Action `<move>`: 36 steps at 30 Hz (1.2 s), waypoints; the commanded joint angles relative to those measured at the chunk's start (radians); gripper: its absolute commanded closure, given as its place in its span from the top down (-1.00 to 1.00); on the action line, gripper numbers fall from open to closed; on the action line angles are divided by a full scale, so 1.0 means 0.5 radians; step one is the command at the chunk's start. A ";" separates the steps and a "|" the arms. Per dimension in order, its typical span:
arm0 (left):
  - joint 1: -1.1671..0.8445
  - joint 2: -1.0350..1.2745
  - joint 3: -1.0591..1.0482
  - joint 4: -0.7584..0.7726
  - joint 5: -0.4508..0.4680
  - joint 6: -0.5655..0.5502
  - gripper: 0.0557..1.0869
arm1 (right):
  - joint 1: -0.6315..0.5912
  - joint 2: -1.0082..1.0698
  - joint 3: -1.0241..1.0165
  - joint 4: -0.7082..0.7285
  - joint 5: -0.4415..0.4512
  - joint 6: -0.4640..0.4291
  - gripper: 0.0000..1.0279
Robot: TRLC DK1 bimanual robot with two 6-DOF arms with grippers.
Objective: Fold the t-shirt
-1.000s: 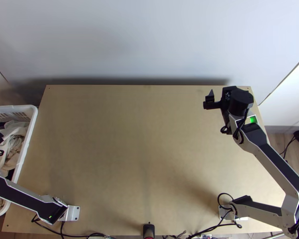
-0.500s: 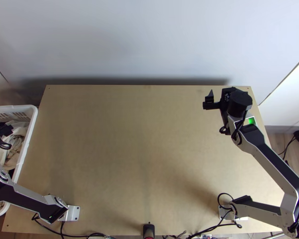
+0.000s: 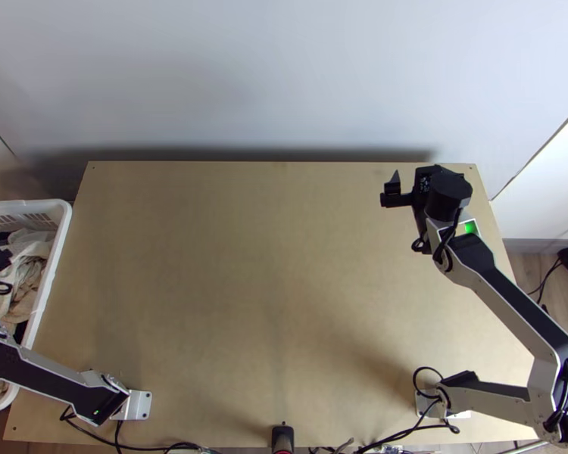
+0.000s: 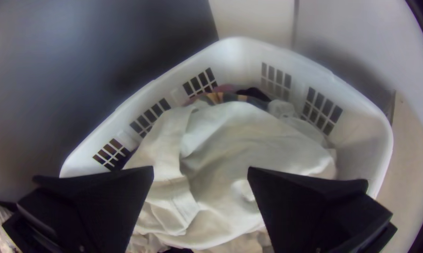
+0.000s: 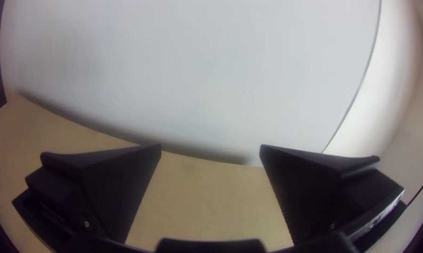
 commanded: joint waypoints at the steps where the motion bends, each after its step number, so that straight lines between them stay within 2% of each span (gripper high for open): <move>1: 0.086 0.128 0.008 0.169 -0.049 0.076 0.90 | 0.019 0.045 0.040 0.008 0.003 -0.006 0.91; 14: 0.098 0.319 0.124 0.218 -0.157 0.113 0.90 | 0.016 0.045 0.009 0.005 0.031 -0.043 0.91; 18: 0.104 0.392 0.112 0.338 -0.267 0.187 0.89 | 0.013 0.045 -0.016 0.017 0.034 -0.052 0.91; 20: 0.123 0.417 0.097 0.399 -0.267 0.223 0.72 | 0.013 0.045 -0.040 0.066 0.037 -0.085 0.91; 21: 0.135 0.423 0.081 0.439 -0.264 0.226 0.52 | 0.013 0.045 -0.043 0.073 0.037 -0.095 0.91; 22: 0.151 0.414 0.057 0.509 -0.242 0.257 -0.02 | 0.013 0.045 -0.046 0.073 0.037 -0.098 0.91; 23: 0.169 0.404 0.035 0.580 -0.196 0.309 -0.93 | 0.013 0.045 -0.046 0.073 0.037 -0.104 0.91; 27: 0.230 0.322 0.008 0.549 -0.058 0.251 -0.92 | 0.010 0.045 -0.049 0.076 0.046 -0.107 0.91; 31: 0.215 0.101 -0.054 0.417 -0.031 0.208 -0.92 | 0.004 0.045 -0.077 0.106 0.049 -0.110 0.91; 36: 0.095 -0.372 -0.115 0.019 0.190 0.107 -0.92 | 0.004 0.042 -0.129 0.165 0.061 -0.110 0.91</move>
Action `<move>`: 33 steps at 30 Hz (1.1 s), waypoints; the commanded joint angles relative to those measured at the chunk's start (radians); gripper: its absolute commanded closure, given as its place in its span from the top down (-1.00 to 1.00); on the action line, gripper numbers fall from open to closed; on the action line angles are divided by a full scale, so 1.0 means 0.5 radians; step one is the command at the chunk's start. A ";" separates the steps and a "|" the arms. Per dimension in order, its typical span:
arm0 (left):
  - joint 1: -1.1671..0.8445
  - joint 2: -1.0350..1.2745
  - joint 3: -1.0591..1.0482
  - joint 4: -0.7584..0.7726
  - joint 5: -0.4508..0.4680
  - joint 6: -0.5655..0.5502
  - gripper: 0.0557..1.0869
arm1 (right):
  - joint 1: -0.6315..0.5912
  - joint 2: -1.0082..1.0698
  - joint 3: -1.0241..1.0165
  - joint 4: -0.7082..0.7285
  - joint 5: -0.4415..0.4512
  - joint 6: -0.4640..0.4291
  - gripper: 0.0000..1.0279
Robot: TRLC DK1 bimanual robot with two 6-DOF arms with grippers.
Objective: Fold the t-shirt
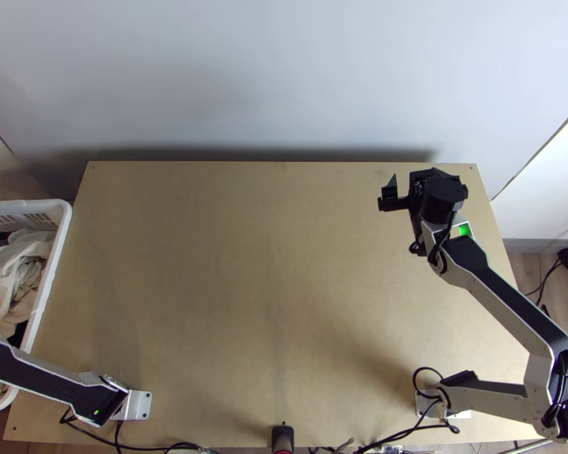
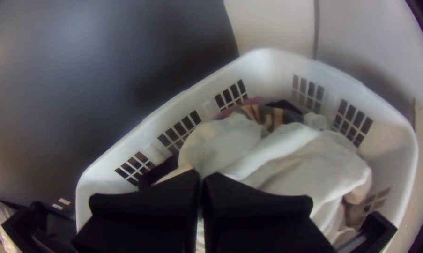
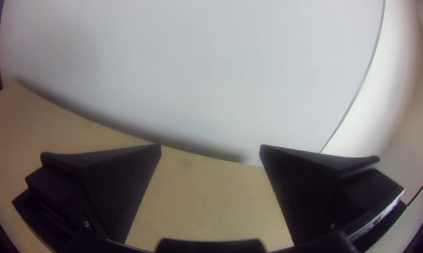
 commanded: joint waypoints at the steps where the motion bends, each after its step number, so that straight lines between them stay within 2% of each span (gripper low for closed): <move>1: -0.115 -0.512 -0.077 -0.420 0.270 -0.139 -0.92 | -0.003 -0.003 -0.059 0.067 0.016 -0.002 0.91; 3: -0.214 -0.610 -0.089 -0.628 0.346 -0.191 -0.92 | -0.003 -0.015 -0.074 0.076 0.029 -0.002 0.91; 9: -0.622 -0.852 -0.295 -0.736 0.343 -0.289 -0.92 | -0.034 -0.153 -0.188 0.101 0.035 -0.002 0.91; 13: -1.060 -1.018 -0.347 -0.941 0.325 -0.492 -0.92 | -0.098 -0.303 -0.304 0.101 0.035 -0.002 0.90; 15: -1.364 -1.082 -0.378 -1.012 0.261 -0.605 -0.92 | -0.129 -0.368 -0.369 0.104 0.035 -0.002 0.90; 23: -2.343 -1.135 -0.372 -1.058 -0.065 -0.872 -0.92 | -0.206 -0.638 -0.657 0.110 0.035 0.037 0.90; 29: -2.864 -0.954 -0.359 -0.941 -0.200 -0.952 -0.92 | -0.255 -0.871 -0.936 0.070 0.032 0.191 0.90; 33: -3.153 -0.696 -0.307 -0.852 -0.206 -1.056 -0.92 | -0.267 -1.061 -1.151 0.009 0.032 0.283 0.90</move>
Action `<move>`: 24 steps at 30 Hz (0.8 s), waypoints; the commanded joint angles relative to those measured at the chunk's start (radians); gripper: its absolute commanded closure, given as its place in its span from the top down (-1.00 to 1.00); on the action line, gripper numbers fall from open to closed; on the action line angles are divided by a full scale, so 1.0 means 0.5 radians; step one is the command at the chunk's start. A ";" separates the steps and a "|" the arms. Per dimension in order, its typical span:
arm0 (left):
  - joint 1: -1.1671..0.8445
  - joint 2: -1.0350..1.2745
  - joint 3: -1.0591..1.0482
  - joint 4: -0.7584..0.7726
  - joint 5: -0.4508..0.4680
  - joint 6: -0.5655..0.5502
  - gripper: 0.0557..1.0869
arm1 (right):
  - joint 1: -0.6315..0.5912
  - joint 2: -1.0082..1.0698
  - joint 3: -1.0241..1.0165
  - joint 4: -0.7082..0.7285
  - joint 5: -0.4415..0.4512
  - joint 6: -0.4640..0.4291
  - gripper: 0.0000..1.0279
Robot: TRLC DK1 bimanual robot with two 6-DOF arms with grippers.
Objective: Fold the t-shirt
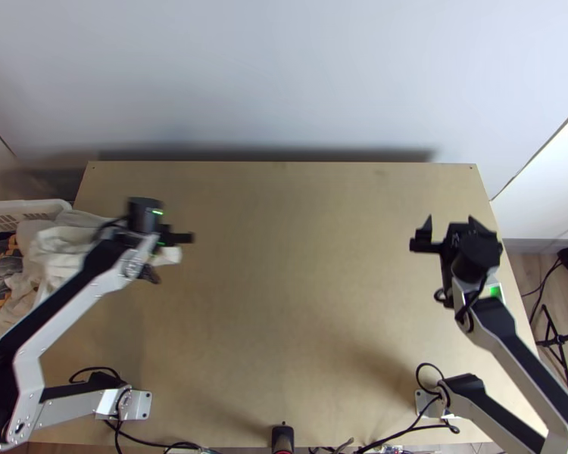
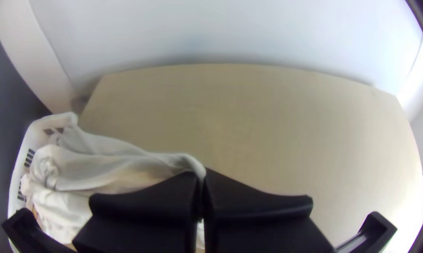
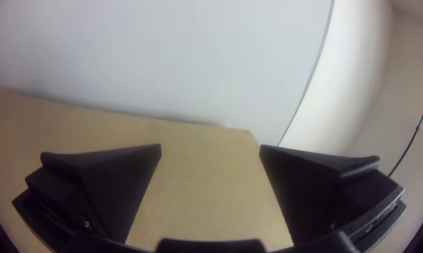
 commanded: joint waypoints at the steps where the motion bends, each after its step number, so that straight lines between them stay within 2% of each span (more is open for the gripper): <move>1: -0.607 0.337 0.074 0.132 -0.082 -0.154 -0.92 | -0.042 -0.323 -0.358 -0.082 -0.002 0.134 0.90; 3: -0.730 0.466 0.126 0.236 -0.085 -0.154 -0.92 | -0.066 -0.427 -0.422 -0.134 -0.002 0.137 0.90; 10: -1.083 0.938 0.598 0.242 -0.116 -0.225 -0.92 | -0.269 -0.768 -0.456 -0.349 -0.002 0.143 0.91; 24: -1.331 1.754 1.847 0.230 -0.116 -0.353 -0.92 | -0.438 -1.121 -0.435 -0.533 -0.005 0.137 0.91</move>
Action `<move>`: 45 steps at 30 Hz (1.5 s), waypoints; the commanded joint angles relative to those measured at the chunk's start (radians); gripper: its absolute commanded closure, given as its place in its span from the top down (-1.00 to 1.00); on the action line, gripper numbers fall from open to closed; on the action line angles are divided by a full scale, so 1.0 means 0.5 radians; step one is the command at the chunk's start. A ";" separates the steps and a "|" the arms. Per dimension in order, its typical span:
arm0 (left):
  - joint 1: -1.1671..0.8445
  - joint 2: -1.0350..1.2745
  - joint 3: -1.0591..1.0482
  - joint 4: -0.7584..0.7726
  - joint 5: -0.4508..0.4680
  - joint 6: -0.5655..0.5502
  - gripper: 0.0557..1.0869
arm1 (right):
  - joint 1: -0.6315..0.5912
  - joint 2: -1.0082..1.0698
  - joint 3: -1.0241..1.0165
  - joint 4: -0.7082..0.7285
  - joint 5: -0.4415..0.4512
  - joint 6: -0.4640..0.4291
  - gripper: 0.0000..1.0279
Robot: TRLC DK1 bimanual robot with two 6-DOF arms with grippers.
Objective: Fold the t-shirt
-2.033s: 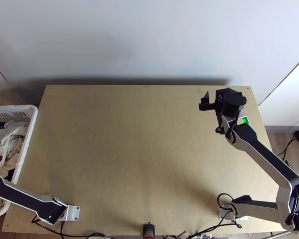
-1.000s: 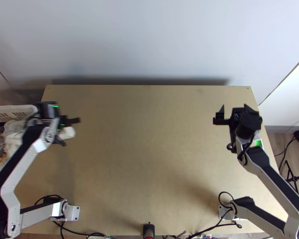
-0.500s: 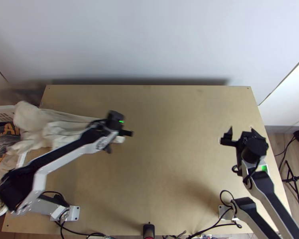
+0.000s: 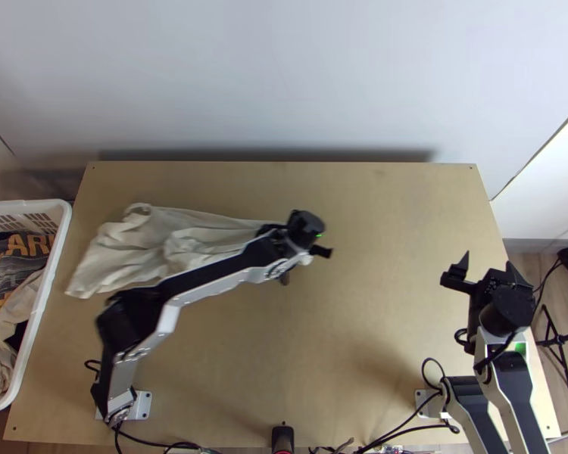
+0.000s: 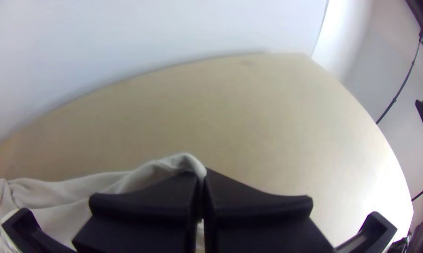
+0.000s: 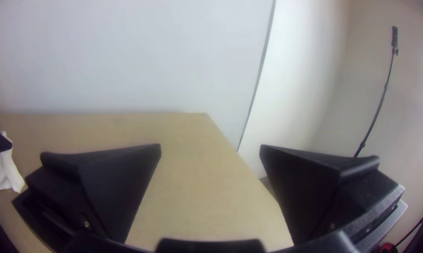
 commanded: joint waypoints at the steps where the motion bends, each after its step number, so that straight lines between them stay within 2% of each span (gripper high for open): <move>1: -0.167 0.439 0.648 -0.009 0.002 -0.096 -0.92 | -0.082 -0.188 0.003 -0.103 0.000 0.008 0.91; 7: -0.317 0.764 1.240 -0.006 -0.008 -0.237 -0.92 | -0.171 -0.381 0.012 -0.201 0.000 0.011 0.90; 8: -0.342 0.817 1.311 0.083 -0.063 -0.212 -0.92 | -0.183 -0.415 0.006 -0.213 0.000 0.011 0.90; 11: -0.419 0.896 1.332 0.685 -0.250 0.055 -0.92 | -0.211 -0.473 -0.040 -0.253 0.000 0.044 0.90; 14: -0.452 0.930 1.351 0.955 -0.271 0.131 -0.93 | -0.242 -0.525 -0.099 -0.256 0.003 0.047 0.90; 17: -0.498 0.930 1.332 0.952 -0.262 0.153 -0.92 | -0.321 -0.617 -0.142 -0.269 0.000 0.044 0.90; 19: -0.523 0.921 1.298 0.896 -0.192 0.131 -0.93 | -0.352 -0.718 -0.169 -0.299 0.000 0.038 0.90; 21: -0.538 0.915 1.280 0.835 -0.173 0.042 -0.93 | -0.401 -0.789 -0.181 -0.336 0.000 0.050 0.90; 25: -0.541 0.927 1.280 0.731 0.032 -0.139 -0.93 | -0.472 -0.955 -0.227 -0.410 0.000 0.069 0.90; 27: -0.551 0.942 1.280 0.728 0.035 -0.166 -0.93 | -0.484 -1.004 -0.252 -0.434 0.000 0.069 0.90; 28: -0.554 0.948 1.283 0.728 0.035 -0.188 -0.83 | -0.499 -1.004 -0.255 -0.447 0.000 0.069 0.90; 29: -0.554 0.952 1.283 0.721 0.035 -0.188 -0.30 | -0.518 -1.004 -0.255 -0.447 0.000 0.069 0.90; 30: -0.554 0.942 1.286 0.694 0.038 -0.185 0.51 | -0.521 -1.004 -0.252 -0.447 0.000 0.069 0.90; 31: -0.551 0.936 1.286 0.688 0.038 -0.169 0.96 | -0.518 -1.004 -0.252 -0.447 0.000 0.069 0.90; 37: -0.468 0.813 1.286 0.531 0.035 -0.099 0.91 | -0.512 -1.001 -0.249 -0.471 -0.059 0.066 0.90; 45: -0.225 0.534 1.246 0.046 0.048 -0.062 0.91 | -0.371 -1.001 -0.209 -0.609 -0.194 0.069 0.90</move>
